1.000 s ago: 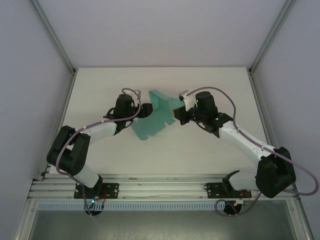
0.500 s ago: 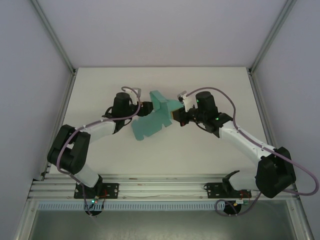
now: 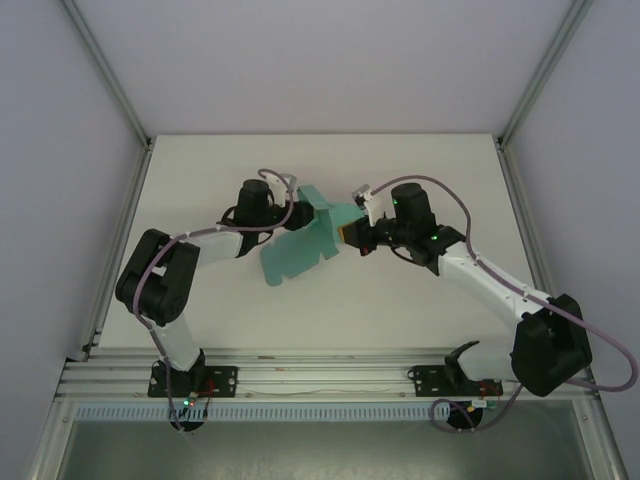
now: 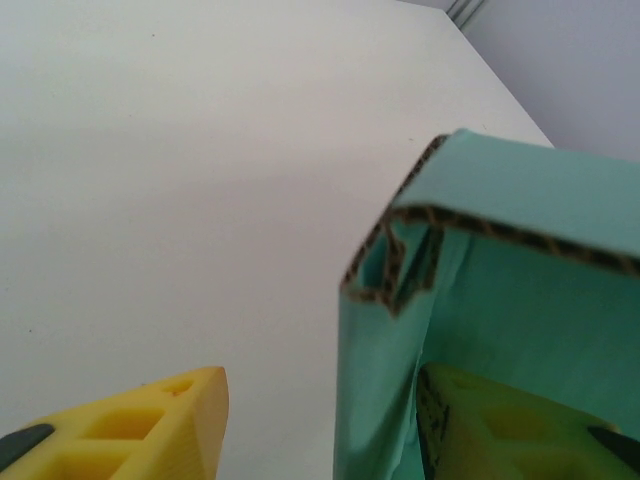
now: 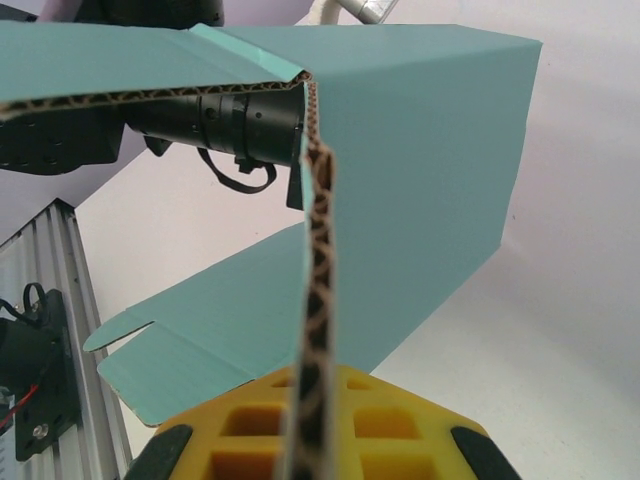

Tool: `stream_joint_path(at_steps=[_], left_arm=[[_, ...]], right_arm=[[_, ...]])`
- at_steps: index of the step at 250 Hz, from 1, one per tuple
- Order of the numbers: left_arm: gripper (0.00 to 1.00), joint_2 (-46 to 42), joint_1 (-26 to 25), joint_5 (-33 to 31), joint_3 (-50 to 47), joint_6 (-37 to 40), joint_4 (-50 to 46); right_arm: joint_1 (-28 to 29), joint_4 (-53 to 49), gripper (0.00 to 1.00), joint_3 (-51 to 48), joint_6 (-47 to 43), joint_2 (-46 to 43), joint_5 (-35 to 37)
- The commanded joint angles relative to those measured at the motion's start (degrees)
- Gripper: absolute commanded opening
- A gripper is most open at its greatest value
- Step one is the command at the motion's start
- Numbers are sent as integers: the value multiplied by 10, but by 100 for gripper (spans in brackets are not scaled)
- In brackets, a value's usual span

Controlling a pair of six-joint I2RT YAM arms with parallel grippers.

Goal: Assemble paper box

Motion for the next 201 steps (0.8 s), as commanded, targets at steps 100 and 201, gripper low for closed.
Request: stream_joint_path(at_steps=[100, 201], left_arm=[[12, -3, 1, -6, -5, 17, 76], [0, -46, -16, -182, -23, 38, -12]], right_arm=[[-3, 0, 0, 8, 6, -23, -11], [-4, 13, 44, -29, 43, -55, 160]])
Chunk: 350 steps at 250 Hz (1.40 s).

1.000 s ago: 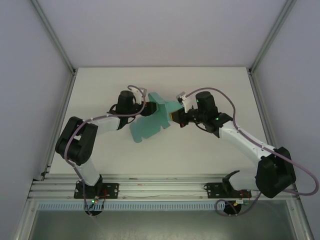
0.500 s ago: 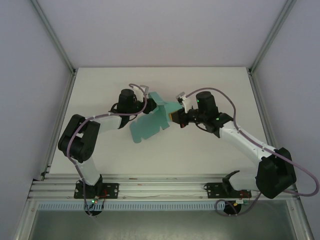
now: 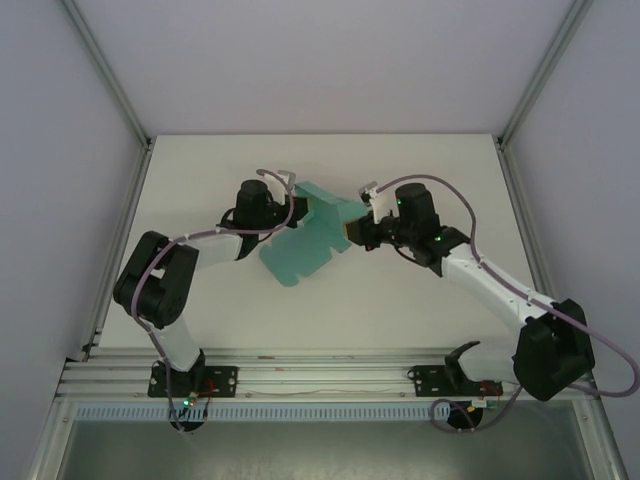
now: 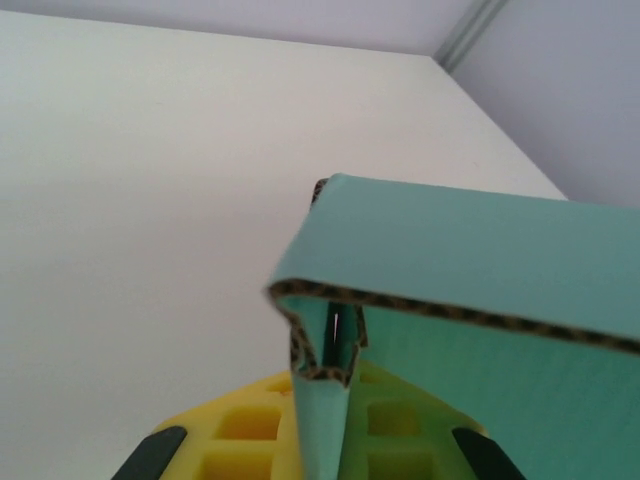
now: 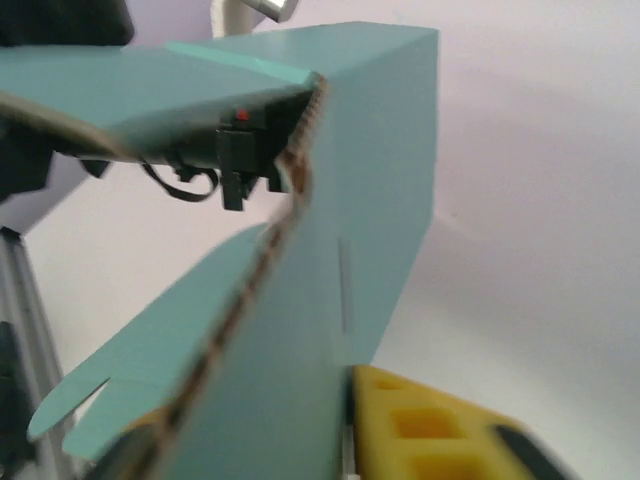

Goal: Assemble paper box

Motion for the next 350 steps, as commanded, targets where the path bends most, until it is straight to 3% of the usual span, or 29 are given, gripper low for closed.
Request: stream_joint_path(at_steps=[1, 29, 62, 98, 129, 173, 273, 326, 350], left_arm=[[0, -31, -12, -139, -8, 28, -59], [0, -52, -42, -263, -28, 48, -103], [0, -68, -71, -330, -45, 53, -138], [0, -78, -82, -346, -56, 37, -158], [0, -81, -84, -339, -60, 26, -159], [0, -85, -90, -348, -54, 25, -166], [0, -67, -96, -340, -30, 7, -182], [0, -58, -109, -338, -18, 15, -185], [0, -57, -114, -339, -17, 0, -179]], right_arm=[[3, 16, 46, -21, 24, -37, 94], [2, 14, 71, -36, 43, -56, 230], [-1, 27, 100, -55, 53, -93, 336], [-8, 23, 100, -44, 51, -106, 391], [-17, 9, 100, -23, 43, -66, 400], [-16, 2, 100, 10, 32, 35, 330], [30, 35, 100, 45, 1, 152, 294], [59, 160, 100, 51, 84, 199, 396], [80, 201, 100, 56, 154, 219, 500]])
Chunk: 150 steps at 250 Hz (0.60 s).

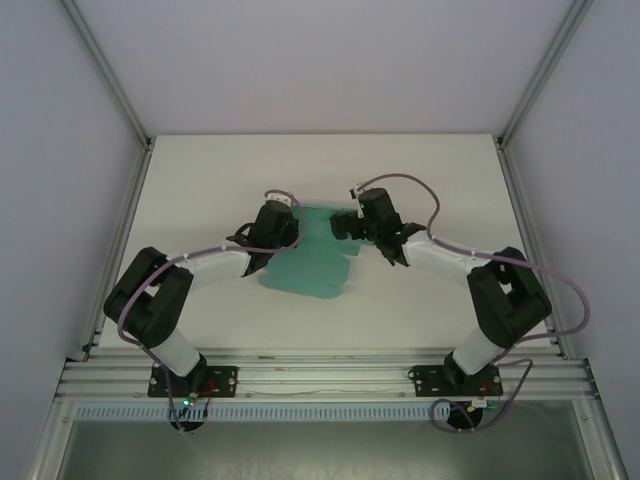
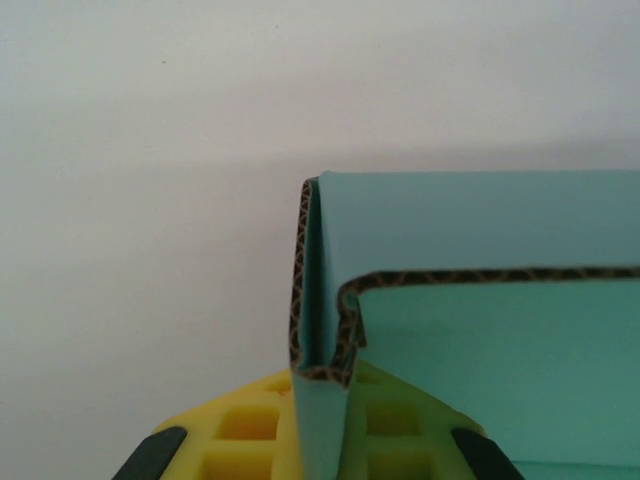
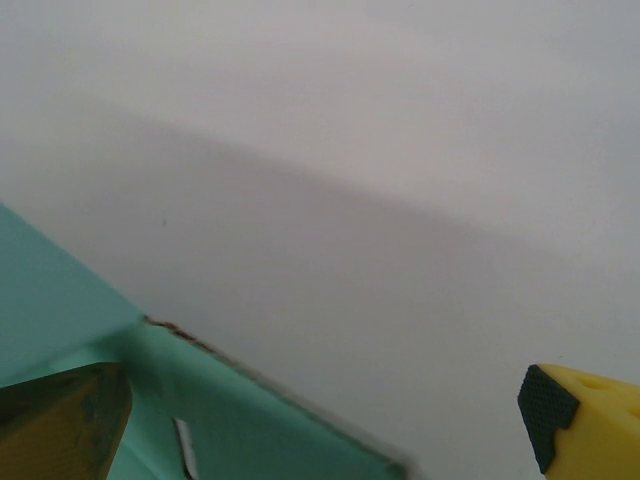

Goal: Assemble paper box

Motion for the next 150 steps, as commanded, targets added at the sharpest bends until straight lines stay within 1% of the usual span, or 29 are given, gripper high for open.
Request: stream_joint_path(at_steps=[1, 14, 37, 60, 91, 115, 140, 150], left_arm=[[0, 5, -11, 3, 16, -12, 9], [0, 5, -14, -3, 16, -19, 12], [0, 3, -17, -18, 19, -31, 10], [0, 1, -17, -52, 28, -44, -8], [0, -8, -16, -94, 30, -57, -17], [0, -20, -16, -104, 28, -53, -15], [0, -32, -16, -107, 29, -43, -20], [0, -36, -16, -106, 29, -42, -21]], right_arm=[[22, 97, 100, 23, 96, 20, 136], [38, 113, 100, 24, 120, 30, 191], [61, 119, 100, 27, 115, 35, 255], [65, 75, 100, 31, 119, 19, 286], [65, 5, 100, 3, 128, -36, 295], [63, -48, 100, -36, 133, -92, 298], [51, -107, 100, -71, 139, -144, 275], [42, -121, 100, -86, 129, -160, 243]])
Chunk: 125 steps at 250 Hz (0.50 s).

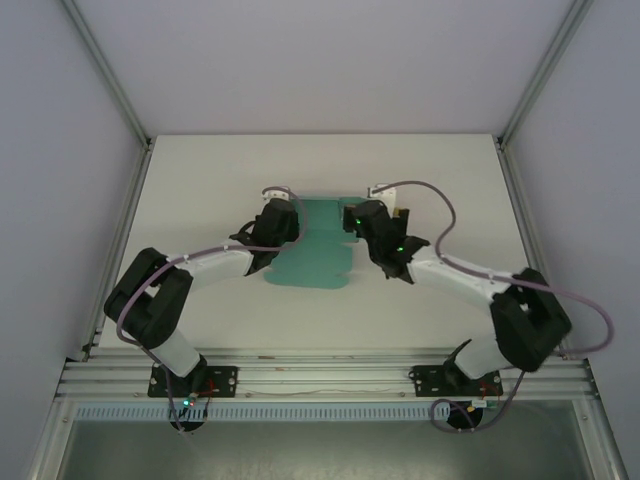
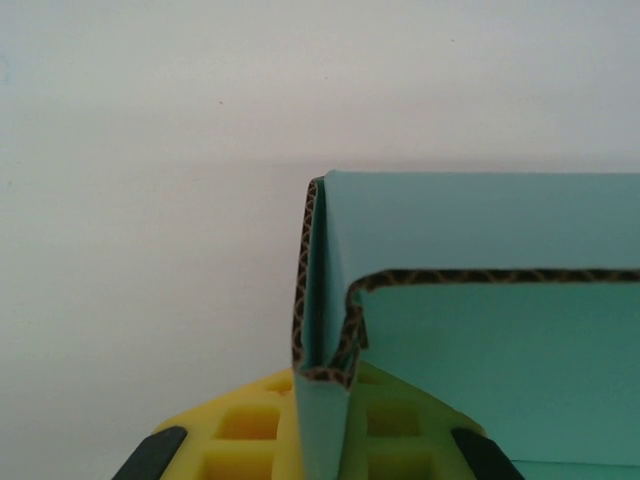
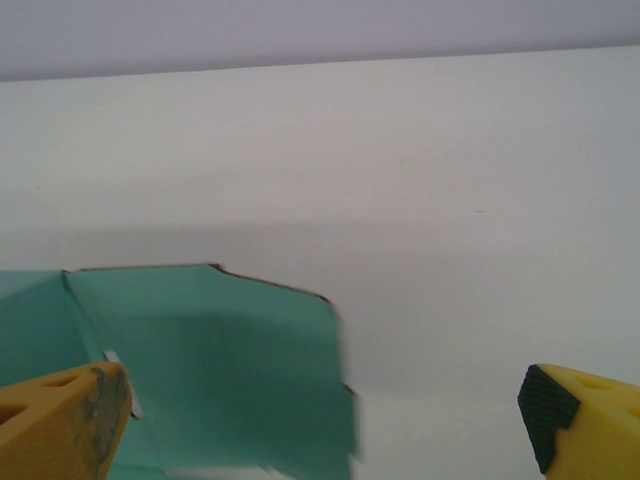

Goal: Assemble paper box

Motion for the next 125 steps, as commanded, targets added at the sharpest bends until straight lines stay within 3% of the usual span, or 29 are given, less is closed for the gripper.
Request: stream_joint_path(at_steps=[1, 30, 53, 125], left_arm=[[0, -34, -3, -25, 10, 3, -12], [0, -44, -3, -21, 12, 2, -17], [0, -50, -3, -16, 14, 0, -18], [0, -56, -3, 3, 6, 2, -14]], right_arm=[[-20, -91, 100, -39, 11, -51, -11], [-49, -91, 100, -80, 7, -73, -105], [-63, -70, 100, -100, 21, -66, -135], [-71, -16, 100, -65, 19, -6, -163]])
